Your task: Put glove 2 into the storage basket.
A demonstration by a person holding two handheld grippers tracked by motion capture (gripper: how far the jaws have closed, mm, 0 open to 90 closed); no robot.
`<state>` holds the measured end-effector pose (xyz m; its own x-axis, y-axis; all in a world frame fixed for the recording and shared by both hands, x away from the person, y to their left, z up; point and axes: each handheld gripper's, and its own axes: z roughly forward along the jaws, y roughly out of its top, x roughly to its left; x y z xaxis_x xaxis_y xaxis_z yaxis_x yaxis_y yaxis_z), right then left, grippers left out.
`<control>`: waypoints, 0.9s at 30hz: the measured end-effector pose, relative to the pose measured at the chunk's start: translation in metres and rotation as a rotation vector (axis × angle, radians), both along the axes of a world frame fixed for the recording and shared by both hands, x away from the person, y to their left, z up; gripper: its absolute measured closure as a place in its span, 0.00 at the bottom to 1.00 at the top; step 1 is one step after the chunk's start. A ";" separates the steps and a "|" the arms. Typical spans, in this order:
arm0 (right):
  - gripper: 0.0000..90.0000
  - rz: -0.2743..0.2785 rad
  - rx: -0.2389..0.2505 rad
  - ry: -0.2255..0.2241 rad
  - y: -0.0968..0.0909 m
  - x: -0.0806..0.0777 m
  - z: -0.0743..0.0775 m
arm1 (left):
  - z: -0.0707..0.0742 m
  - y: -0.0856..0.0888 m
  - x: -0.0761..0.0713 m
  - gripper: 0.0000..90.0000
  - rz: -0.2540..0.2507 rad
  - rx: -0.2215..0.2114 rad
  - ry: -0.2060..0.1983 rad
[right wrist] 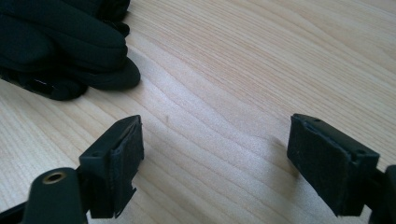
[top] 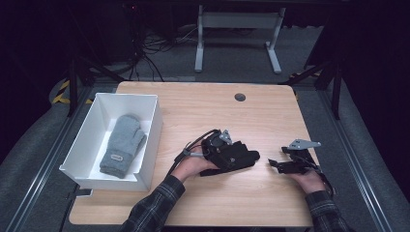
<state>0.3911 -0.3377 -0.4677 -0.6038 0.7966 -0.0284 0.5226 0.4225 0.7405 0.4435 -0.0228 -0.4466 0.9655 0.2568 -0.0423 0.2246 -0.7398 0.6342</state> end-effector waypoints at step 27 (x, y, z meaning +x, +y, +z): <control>0.21 0.003 0.000 -0.001 0.000 0.000 0.000 | -0.009 -0.001 -0.002 0.31 0.002 0.019 -0.003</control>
<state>0.3910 -0.3376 -0.4678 -0.6060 0.7949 -0.0295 0.5206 0.4244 0.7409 0.4412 -0.0235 -0.4556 0.9652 0.2591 -0.0348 0.2241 -0.7513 0.6208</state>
